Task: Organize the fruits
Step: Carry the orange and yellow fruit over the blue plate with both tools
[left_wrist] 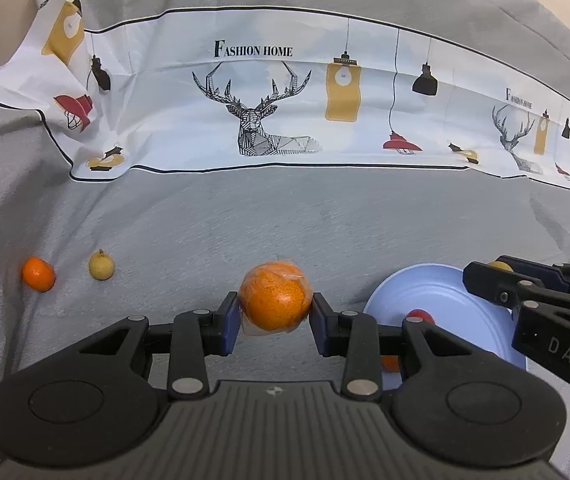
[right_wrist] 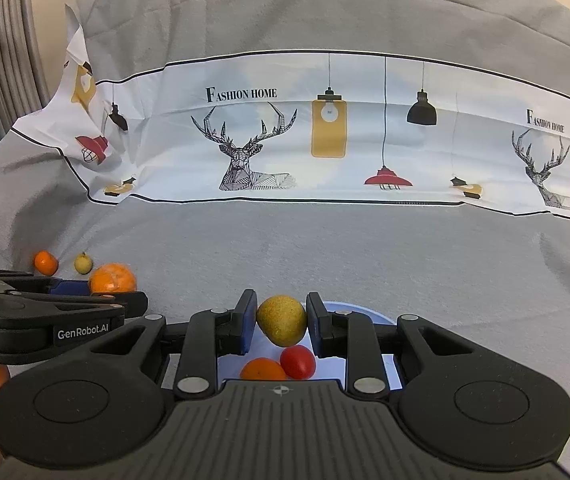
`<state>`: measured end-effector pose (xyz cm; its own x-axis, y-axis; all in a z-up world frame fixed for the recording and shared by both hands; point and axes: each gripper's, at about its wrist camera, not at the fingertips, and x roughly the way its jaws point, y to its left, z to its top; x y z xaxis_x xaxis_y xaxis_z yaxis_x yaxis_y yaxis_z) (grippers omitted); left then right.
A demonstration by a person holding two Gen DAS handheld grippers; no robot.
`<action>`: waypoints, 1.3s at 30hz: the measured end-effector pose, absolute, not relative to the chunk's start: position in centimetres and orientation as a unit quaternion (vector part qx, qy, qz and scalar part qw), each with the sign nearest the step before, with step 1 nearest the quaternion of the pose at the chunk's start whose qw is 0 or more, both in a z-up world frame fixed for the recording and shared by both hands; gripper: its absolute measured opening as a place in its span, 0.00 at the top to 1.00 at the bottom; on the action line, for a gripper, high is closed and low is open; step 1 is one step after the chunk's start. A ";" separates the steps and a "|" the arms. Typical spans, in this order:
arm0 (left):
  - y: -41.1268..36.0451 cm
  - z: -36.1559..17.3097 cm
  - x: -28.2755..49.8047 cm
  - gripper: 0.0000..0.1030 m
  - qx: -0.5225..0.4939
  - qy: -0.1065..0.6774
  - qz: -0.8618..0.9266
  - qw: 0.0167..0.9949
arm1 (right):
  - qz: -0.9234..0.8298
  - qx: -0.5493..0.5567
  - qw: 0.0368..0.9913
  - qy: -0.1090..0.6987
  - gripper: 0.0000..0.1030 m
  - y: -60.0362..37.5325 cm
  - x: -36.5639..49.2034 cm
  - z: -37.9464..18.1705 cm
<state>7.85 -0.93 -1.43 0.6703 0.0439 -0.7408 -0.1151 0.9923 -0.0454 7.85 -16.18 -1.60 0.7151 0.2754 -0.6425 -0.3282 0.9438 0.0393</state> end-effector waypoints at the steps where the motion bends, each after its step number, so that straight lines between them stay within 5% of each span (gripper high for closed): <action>1: -0.9 -1.4 7.9 0.61 -0.044 0.403 0.043 0.913 | 0.163 -0.039 0.925 0.340 0.73 -16.2 7.9 -1.6; 39: -1.4 -1.1 7.9 0.61 -0.055 0.389 0.020 0.919 | 0.156 -0.050 0.924 0.344 0.73 -16.0 8.0 -2.0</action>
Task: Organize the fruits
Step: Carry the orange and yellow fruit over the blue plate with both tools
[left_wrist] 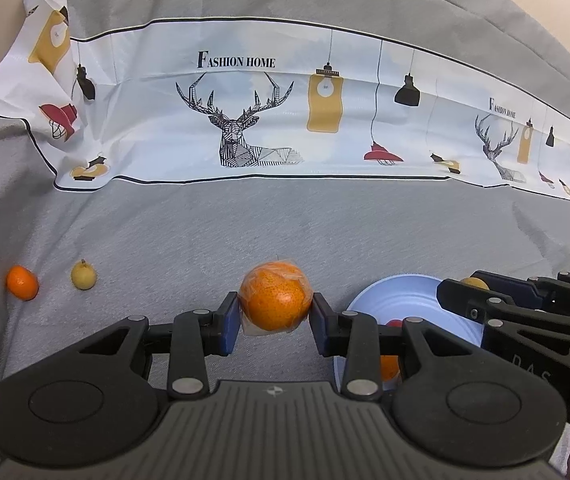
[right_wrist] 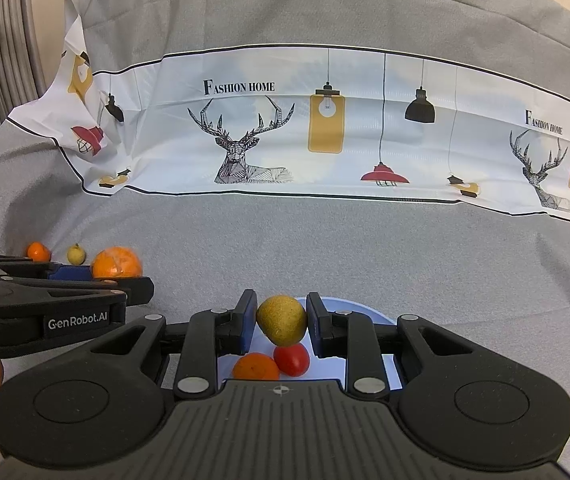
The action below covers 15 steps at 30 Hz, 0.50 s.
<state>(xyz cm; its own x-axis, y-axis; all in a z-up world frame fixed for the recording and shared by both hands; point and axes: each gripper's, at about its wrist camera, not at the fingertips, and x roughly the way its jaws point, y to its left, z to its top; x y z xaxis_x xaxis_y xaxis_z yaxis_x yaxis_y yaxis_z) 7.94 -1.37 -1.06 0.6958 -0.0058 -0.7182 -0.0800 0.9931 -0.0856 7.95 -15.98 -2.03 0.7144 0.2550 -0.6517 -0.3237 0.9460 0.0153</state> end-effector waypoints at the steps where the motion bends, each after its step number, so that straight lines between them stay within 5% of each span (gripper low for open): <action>1: -1.3 -1.1 8.0 0.61 -0.058 0.390 0.021 0.919 | 0.155 -0.049 0.925 0.344 0.73 -16.1 8.0 -2.0; 15: -4.6 -2.8 8.4 0.61 -0.062 0.442 -0.108 0.888 | 0.060 0.059 0.922 0.378 0.73 -23.1 9.8 -2.4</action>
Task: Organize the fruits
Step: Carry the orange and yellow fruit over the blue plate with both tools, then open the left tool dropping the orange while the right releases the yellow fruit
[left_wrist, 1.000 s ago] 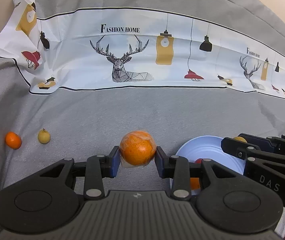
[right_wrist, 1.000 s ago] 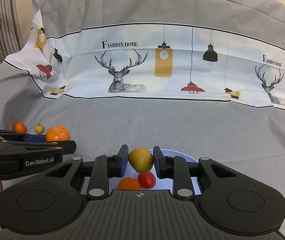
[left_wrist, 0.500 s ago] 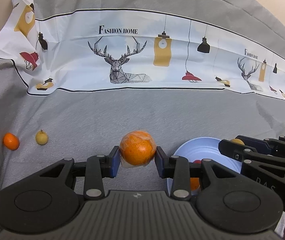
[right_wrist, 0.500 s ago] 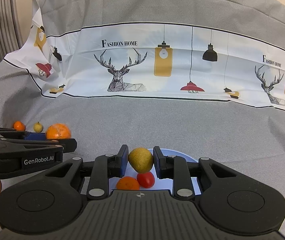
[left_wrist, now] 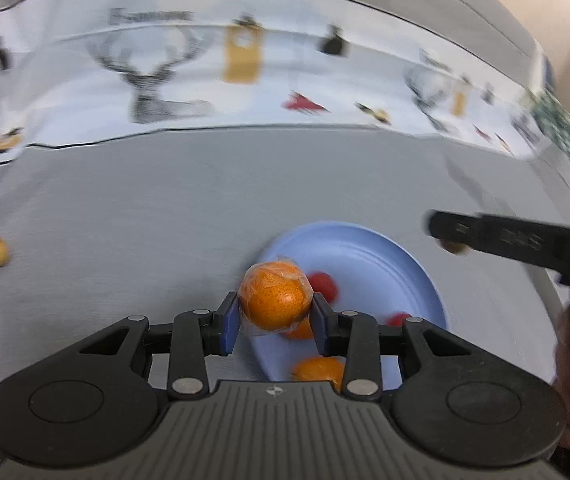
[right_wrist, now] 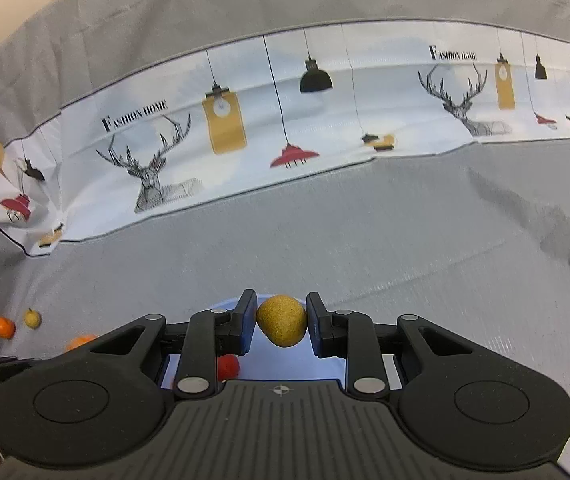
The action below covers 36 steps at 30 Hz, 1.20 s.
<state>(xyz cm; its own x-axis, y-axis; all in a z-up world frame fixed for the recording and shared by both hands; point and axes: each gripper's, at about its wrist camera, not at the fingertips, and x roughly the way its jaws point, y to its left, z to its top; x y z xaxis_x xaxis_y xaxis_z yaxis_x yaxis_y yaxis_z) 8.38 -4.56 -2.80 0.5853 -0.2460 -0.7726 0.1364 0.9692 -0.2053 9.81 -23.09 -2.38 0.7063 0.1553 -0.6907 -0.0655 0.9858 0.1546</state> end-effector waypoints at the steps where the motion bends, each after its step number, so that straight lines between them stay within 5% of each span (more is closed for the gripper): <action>1: -5.2 -3.0 8.3 0.61 -0.057 0.445 -0.121 0.885 | 0.059 0.056 0.920 0.383 0.73 -23.0 9.9 -2.5; 36: -11.5 -6.1 8.7 0.60 0.013 0.468 -0.205 0.859 | 0.042 0.048 0.883 0.466 0.73 -22.7 11.3 -5.1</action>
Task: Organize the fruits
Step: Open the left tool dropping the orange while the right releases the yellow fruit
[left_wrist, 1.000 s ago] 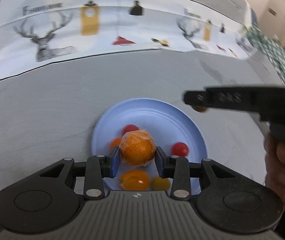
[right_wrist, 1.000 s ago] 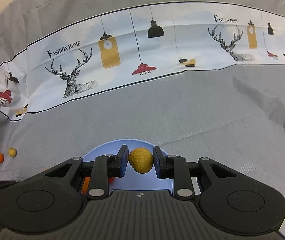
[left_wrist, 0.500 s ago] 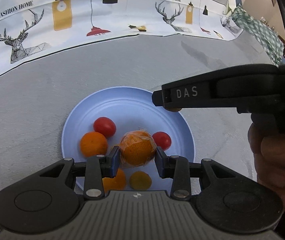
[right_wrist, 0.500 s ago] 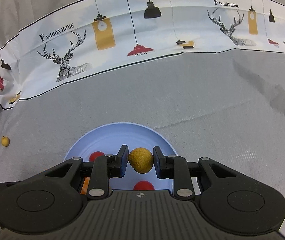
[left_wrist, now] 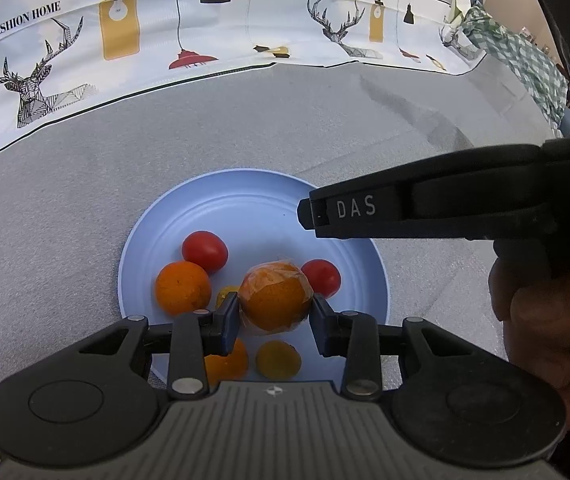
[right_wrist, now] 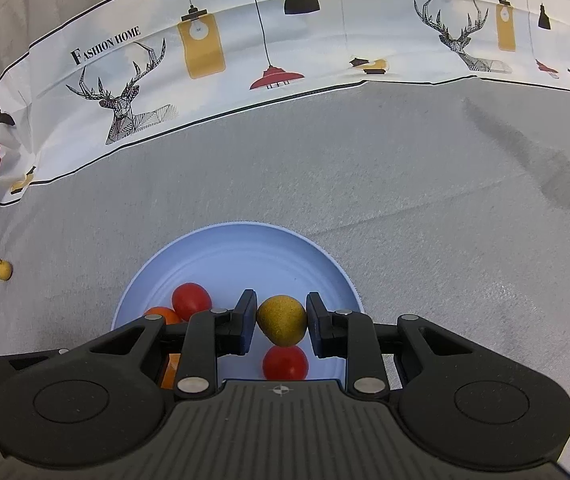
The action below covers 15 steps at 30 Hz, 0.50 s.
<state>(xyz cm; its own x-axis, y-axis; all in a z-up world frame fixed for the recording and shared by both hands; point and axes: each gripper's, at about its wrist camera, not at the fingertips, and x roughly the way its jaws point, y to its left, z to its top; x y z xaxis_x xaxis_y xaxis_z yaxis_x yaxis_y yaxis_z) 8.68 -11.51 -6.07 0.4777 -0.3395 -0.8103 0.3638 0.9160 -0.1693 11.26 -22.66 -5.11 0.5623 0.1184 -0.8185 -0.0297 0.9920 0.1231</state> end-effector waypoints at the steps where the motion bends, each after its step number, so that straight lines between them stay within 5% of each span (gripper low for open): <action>1: -11.5 -6.1 8.7 0.60 0.013 0.468 -0.205 0.860 | 0.042 0.047 0.882 0.466 0.73 -22.7 11.3 -5.1; 15: -11.0 -5.6 8.6 0.58 0.002 0.463 -0.199 0.864 | 0.047 0.048 0.884 0.463 0.68 -22.4 11.3 -5.1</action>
<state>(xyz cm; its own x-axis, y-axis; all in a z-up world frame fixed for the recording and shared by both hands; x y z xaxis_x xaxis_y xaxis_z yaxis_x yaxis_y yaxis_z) 8.61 -11.05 -5.58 0.4927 -0.3415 -0.8004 0.3458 0.9209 -0.1800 11.28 -22.38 -5.10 0.5665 0.1279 -0.8140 -0.0384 0.9909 0.1290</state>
